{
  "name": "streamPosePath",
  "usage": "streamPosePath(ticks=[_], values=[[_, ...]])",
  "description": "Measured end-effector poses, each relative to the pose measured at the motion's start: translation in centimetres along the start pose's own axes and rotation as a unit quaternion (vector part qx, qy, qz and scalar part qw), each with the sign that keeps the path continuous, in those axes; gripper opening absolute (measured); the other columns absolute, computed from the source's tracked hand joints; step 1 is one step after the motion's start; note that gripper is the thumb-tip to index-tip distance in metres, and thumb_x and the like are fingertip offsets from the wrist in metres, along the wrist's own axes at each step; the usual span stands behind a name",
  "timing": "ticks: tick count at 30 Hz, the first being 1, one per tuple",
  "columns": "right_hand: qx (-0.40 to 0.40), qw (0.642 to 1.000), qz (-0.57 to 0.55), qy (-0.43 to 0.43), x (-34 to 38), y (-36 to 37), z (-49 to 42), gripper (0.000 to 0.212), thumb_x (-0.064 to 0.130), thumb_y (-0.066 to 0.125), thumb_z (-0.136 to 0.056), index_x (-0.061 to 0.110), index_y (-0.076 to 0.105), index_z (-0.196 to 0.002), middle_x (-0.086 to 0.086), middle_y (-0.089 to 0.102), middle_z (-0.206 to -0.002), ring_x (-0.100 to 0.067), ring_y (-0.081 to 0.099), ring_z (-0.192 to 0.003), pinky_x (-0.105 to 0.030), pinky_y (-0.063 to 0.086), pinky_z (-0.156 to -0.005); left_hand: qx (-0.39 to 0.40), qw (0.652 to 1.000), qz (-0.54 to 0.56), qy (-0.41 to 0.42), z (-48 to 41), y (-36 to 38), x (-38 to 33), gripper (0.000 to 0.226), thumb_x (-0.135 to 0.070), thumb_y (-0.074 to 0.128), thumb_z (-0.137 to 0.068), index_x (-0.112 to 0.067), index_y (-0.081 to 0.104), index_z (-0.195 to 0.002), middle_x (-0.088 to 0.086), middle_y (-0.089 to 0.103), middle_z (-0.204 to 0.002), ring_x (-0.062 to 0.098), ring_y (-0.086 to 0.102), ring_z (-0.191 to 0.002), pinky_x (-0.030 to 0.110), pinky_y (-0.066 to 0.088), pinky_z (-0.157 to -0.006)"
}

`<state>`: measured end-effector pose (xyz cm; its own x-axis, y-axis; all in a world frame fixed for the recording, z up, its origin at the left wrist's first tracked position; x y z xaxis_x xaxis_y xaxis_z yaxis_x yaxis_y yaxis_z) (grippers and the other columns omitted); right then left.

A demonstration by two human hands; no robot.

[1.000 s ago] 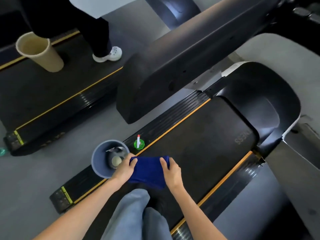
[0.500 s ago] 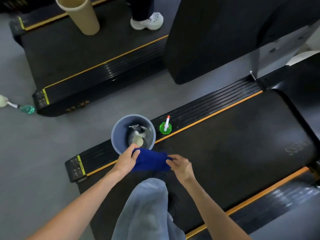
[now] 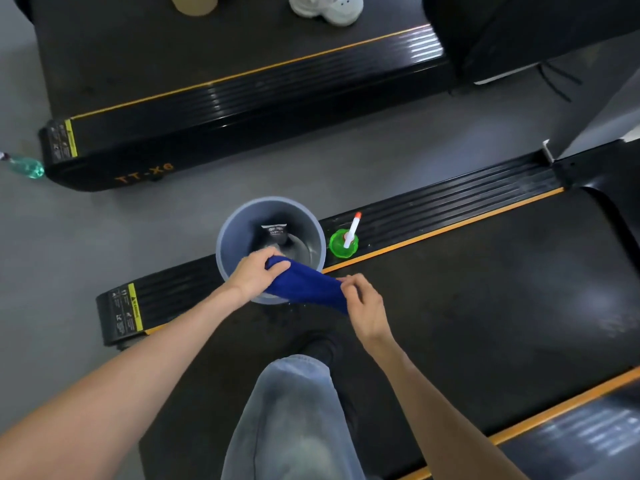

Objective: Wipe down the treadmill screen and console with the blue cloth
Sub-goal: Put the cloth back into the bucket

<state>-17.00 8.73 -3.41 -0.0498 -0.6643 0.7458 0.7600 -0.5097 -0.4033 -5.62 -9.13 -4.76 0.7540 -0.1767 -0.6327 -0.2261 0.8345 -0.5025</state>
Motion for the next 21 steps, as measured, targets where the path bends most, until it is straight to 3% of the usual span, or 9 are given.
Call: streamPosePath(ticks=[2, 4, 9, 14, 18, 21], values=[[-0.032, 0.997, -0.061, 0.017, -0.2, -0.5, -0.3, 0.021, 0.021, 0.04, -0.099, 0.016, 0.05, -0.081, 0.004, 0.054, -0.08, -0.008, 0.047, -0.074, -0.023, 0.038, -0.068, 0.006, 0.999, 0.031, 0.016, -0.9, 0.4, -0.4, 0.014, -0.029, 0.051, -0.096, -0.018, 0.058, -0.099, -0.002, 0.063, -0.094, 0.014, 0.057, -0.088, 0.025, 0.041, -0.075], [-0.046, 0.994, -0.089, 0.049, -1.0, -0.5, -0.8, 0.021, 0.031, 0.038, -0.1, 0.016, 0.047, -0.09, 0.007, 0.049, -0.081, -0.007, 0.043, -0.074, -0.025, 0.036, -0.068, 0.022, 0.997, 0.073, 0.017, -1.3, 0.7, -0.7, 0.015, -0.03, 0.046, -0.098, -0.017, 0.053, -0.101, -0.003, 0.061, -0.095, 0.013, 0.056, -0.087, 0.025, 0.042, -0.074], [-0.015, 0.994, -0.065, 0.083, -2.3, 0.3, -2.2, 0.029, 0.036, 0.041, -0.098, 0.015, 0.048, -0.117, 0.01, 0.05, -0.103, -0.008, 0.047, -0.099, -0.024, 0.037, -0.083, 0.041, 0.997, 0.057, 0.041, -1.9, 1.1, -1.5, 0.008, -0.029, 0.039, -0.101, -0.023, 0.045, -0.1, -0.008, 0.056, -0.092, 0.007, 0.054, -0.083, 0.021, 0.04, -0.068], [0.003, 0.996, -0.036, 0.082, -3.2, 1.5, -3.3, 0.034, 0.041, 0.041, -0.097, 0.011, 0.057, -0.099, 0.005, 0.057, -0.086, -0.011, 0.055, -0.085, -0.023, 0.043, -0.069, -0.005, 0.999, 0.041, 0.014, -3.6, 0.9, -0.2, 0.012, -0.027, 0.04, -0.1, -0.019, 0.047, -0.104, -0.001, 0.057, -0.088, 0.011, 0.053, -0.075, 0.023, 0.041, -0.064], [-0.031, 0.996, 0.027, 0.077, -4.0, 1.9, -4.2, 0.029, 0.038, 0.039, -0.099, 0.011, 0.051, -0.102, 0.005, 0.054, -0.083, -0.013, 0.054, -0.08, -0.025, 0.041, -0.064, -0.022, 1.0, 0.01, -0.014, -5.1, 2.0, 1.6, 0.012, -0.027, 0.038, -0.101, -0.018, 0.046, -0.105, 0.006, 0.054, -0.077, 0.015, 0.046, -0.061, 0.027, 0.036, -0.055], [-0.062, 0.989, 0.126, 0.033, -2.8, 2.1, -4.0, 0.031, 0.038, 0.034, -0.1, 0.013, 0.052, -0.105, -0.002, 0.054, -0.092, -0.016, 0.05, -0.077, -0.029, 0.035, -0.066, -0.059, 0.997, 0.049, -0.029, -5.6, 1.3, 2.0, 0.016, -0.028, 0.039, -0.1, -0.017, 0.048, -0.108, 0.007, 0.055, -0.08, 0.018, 0.049, -0.068, 0.027, 0.036, -0.056]])
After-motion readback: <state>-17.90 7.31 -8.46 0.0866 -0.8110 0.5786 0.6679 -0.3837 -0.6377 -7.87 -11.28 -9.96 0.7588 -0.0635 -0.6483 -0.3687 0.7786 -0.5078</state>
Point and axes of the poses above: each hand's wrist, its own z-axis away from the middle knuckle, its own y-axis out of the palm, x = y × z, the point moved 10 cm from there along -z, towards the middle knuckle
